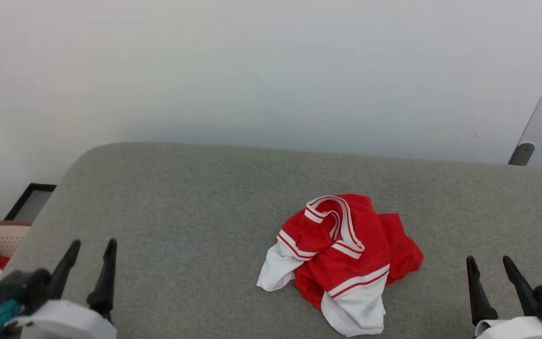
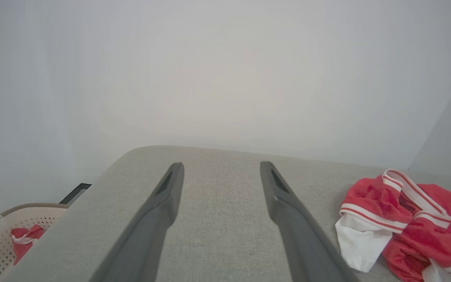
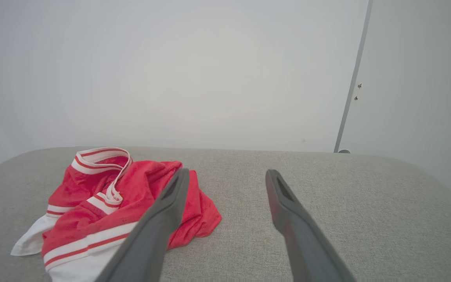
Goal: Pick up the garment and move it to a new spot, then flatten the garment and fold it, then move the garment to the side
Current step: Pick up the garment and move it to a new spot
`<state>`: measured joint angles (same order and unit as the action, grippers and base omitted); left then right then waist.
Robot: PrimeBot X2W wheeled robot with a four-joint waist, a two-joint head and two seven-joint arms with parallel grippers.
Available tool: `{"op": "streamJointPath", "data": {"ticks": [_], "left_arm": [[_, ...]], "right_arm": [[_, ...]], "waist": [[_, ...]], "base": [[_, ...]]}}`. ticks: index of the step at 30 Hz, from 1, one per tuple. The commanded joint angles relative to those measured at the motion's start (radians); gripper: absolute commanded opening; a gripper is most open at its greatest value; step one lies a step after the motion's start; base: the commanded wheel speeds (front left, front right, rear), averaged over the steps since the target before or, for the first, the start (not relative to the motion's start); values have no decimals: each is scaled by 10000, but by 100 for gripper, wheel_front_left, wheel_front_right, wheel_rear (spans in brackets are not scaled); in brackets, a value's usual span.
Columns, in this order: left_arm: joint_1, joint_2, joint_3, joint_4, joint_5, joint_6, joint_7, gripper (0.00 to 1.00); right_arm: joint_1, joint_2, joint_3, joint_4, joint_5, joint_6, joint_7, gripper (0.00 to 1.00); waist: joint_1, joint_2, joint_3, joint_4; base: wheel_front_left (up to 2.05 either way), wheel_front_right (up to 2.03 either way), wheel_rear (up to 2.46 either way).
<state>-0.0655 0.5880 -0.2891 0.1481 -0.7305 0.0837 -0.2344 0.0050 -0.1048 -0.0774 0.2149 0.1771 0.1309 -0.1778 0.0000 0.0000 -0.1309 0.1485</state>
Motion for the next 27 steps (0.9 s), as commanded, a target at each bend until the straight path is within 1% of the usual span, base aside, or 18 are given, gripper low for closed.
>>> {"op": "streamJointPath", "data": {"ticks": [1, 5, 13, 21, 24, 27], "left_arm": [[235, 9, 128, -78, 41, 68, -109, 100], [740, -14, 469, -232, 53, 227, -219, 100], [1291, -115, 1001, -473, 185, 202, -300, 100], [1366, -238, 1121, -517, 341, 122, -309, 100], [1327, -184, 1026, -543, 414, 20, -306, 100], [1076, -83, 857, -704, 459, -91, -58, 100]], "right_arm": [[95, -34, -51, -5, 55, -3, -73, 100], [253, -11, -137, -11, 83, -3, -116, 100], [347, 110, -219, -116, 4, -3, -44, 100], [305, 125, -110, -145, 26, -3, -19, 100], [254, 84, -49, -157, 70, -3, -16, 100], [152, 24, 3, -207, 88, -3, -1, 100]], "waist": [[0, 0, -43, 62], [0, 0, -68, 144], [0, 0, -86, 276], [0, 0, -82, 275], [0, 0, -47, 212], [0, 0, 38, 86]], "base": [[0, 0, 0], [0, 0, 0], [0, 0, 0], [0, 0, 0], [0, 0, 0], [0, 0, 0]]}}
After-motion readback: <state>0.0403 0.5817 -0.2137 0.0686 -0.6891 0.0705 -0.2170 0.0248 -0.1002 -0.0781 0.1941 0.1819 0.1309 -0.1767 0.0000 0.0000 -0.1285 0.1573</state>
